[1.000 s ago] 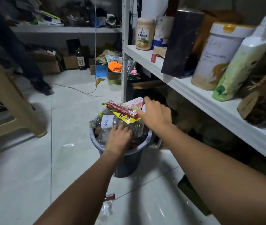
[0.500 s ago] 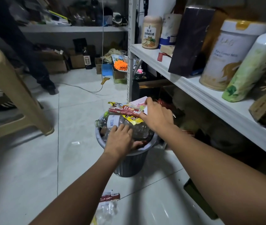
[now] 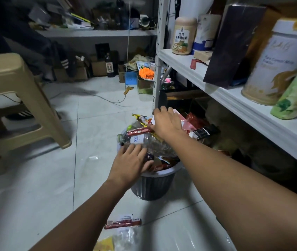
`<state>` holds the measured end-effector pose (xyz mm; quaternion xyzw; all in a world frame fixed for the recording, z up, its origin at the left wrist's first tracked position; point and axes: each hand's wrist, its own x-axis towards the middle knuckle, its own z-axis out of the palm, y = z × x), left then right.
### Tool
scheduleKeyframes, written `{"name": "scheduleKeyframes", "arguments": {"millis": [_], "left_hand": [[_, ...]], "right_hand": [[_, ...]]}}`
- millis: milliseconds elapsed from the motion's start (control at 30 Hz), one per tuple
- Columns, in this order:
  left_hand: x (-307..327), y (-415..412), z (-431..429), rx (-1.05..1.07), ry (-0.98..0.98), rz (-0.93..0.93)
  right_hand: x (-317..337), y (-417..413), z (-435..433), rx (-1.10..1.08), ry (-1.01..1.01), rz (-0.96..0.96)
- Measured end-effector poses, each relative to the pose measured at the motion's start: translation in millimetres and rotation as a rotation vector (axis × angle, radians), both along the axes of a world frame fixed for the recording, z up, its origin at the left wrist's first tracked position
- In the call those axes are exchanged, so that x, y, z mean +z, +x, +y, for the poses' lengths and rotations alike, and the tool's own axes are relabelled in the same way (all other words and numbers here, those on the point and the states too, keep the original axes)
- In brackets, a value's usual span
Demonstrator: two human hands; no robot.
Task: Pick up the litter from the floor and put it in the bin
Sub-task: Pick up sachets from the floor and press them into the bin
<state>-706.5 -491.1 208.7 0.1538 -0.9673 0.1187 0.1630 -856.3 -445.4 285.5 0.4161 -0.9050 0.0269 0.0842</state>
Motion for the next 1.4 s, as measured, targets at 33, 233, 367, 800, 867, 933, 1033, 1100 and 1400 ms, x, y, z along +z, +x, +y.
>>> {"name": "scheduleKeyframes", "arguments": {"millis": [33, 233, 367, 800, 867, 933, 1033, 1100, 1400], "left_hand": [[-2, 3, -7, 0.013, -0.008, -0.003], [1, 24, -51, 0.166, 0.153, -0.086], [6, 33, -72, 0.290, 0.249, -0.092], [34, 48, -74, 0.391, 0.270, -0.096], [44, 53, -68, 0.410, 0.272, -0.112], [54, 57, -60, 0.423, 0.285, -0.113], [71, 67, -44, 0.437, 0.282, -0.083], [78, 75, -34, 0.439, 0.265, -0.059], [61, 98, -4, 0.475, 0.334, -0.023]], "right_hand": [[-3, -2, -3, 0.008, 0.011, -0.005], [-10, -8, -17, 0.004, 0.061, -0.094], [-14, -8, -16, -0.014, 0.075, -0.175], [3, 13, 8, -0.004, 0.024, -0.057], [11, 22, 15, 0.002, -0.003, -0.044], [19, 31, 23, 0.006, -0.047, -0.051], [25, 47, 36, 0.017, -0.127, -0.059], [25, 57, 44, 0.017, -0.173, -0.034], [14, 86, 86, 0.056, -0.291, 0.073]]}}
